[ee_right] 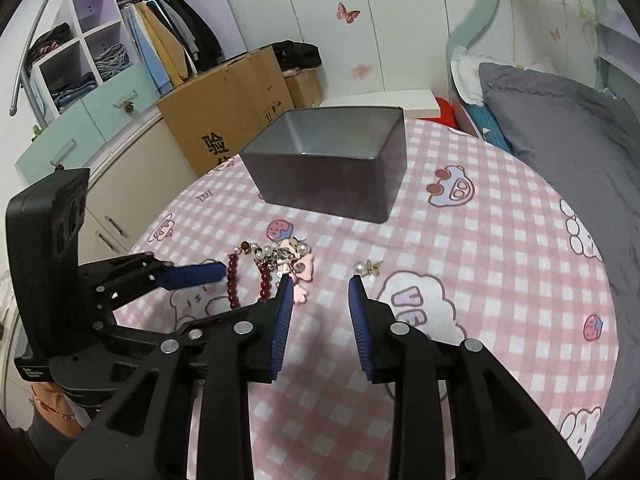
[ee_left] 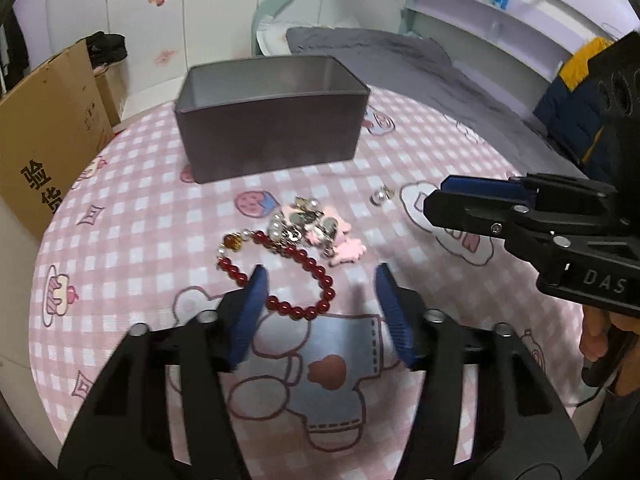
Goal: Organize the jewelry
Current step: 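Grasp the red bead bracelet with the left tool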
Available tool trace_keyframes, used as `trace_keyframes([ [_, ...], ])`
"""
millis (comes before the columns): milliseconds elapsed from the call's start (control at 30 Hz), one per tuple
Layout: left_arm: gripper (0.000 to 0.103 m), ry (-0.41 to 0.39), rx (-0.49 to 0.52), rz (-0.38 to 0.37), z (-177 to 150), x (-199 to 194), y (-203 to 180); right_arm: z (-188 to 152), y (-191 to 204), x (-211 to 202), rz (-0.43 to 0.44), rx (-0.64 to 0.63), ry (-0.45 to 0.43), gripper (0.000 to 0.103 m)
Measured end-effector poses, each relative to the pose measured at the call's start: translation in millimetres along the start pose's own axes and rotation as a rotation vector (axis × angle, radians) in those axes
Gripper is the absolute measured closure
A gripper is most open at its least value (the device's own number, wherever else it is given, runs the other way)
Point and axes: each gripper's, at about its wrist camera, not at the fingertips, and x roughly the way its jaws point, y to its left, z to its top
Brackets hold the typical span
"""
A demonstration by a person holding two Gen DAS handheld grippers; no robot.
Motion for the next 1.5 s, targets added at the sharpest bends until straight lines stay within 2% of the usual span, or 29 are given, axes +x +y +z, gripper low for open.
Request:
trace_keyframes([
  [167,0.067,0.037,0.02,0.019,-3,13,-3,-6,0,3,0.003,0.0,0.01,0.074],
  [233,0.07,0.037,0.045,0.036,-7,15,-5,-7,0,6,0.006,0.0,0.015,0.074],
  [300,0.079,0.031,0.065,0.055,-8,14,-6,-7,1,8,0.008,-0.001,0.019,0.073],
  [333,0.082,0.03,0.054,0.053,-9,13,-3,-7,2,10,0.008,-0.002,0.022,0.073],
  [400,0.095,0.03,0.017,0.04,-9,11,6,-7,4,13,0.01,-0.007,0.028,0.073],
  [467,0.095,0.03,-0.021,0.014,-13,5,18,-7,8,17,0.009,-0.016,0.035,0.073],
  [667,0.095,0.03,-0.071,0.03,-26,-9,42,-7,27,30,0.023,-0.061,0.053,0.073],
  [833,0.095,0.03,-0.1,0.04,-31,-16,56,-3,47,40,0.047,-0.108,0.061,0.073],
  [1067,0.094,0.018,-0.119,0.017,-37,-22,65,5,79,67,0.084,-0.176,0.099,0.073],
  [1167,0.094,0.018,-0.113,0.021,-41,-25,67,7,86,77,0.066,-0.206,0.114,0.073],
  [1233,0.094,0.02,-0.108,0.021,-43,-27,69,6,89,84,0.006,-0.262,0.133,0.073],
  [1267,0.093,0.021,-0.103,0.017,-44,-27,70,6,89,87,0.001,-0.278,0.145,0.073],
  [1333,0.085,0.022,-0.097,0.013,-44,-28,71,6,90,91,-0.004,-0.31,0.151,0.073],
  [1367,0.071,0.019,-0.096,0.004,-45,-29,71,6,91,92,-0.005,-0.325,0.153,0.073],
  [1400,0.05,0.014,-0.094,-0.001,-44,-29,70,6,93,95,-0.002,-0.35,0.161,0.073],
  [1467,0.044,0.011,-0.076,0.05,-45,-30,68,8,96,99,-0.003,-0.396,0.161,0.071],
  [1500,0.044,0.014,-0.066,0.051,-45,-30,68,8,98,101,0.004,-0.414,0.168,0.071],
])
